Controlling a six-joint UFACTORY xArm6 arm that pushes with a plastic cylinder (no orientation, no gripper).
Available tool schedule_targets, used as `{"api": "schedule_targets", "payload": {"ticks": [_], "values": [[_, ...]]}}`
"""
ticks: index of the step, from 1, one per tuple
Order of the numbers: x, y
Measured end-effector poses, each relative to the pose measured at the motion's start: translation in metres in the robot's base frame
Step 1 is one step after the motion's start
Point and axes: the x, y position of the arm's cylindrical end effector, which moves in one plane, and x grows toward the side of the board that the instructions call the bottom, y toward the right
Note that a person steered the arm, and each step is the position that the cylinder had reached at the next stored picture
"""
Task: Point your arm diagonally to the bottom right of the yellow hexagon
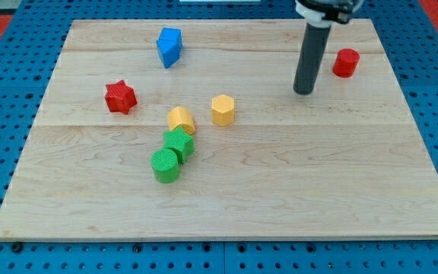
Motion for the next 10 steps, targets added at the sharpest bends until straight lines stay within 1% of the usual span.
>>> {"api": "schedule_targets", "payload": {"ticks": [1,2,3,10], "values": [[0.046,0.000],[0.072,-0.009],[0.086,-0.018],[0.086,-0.028]]}}
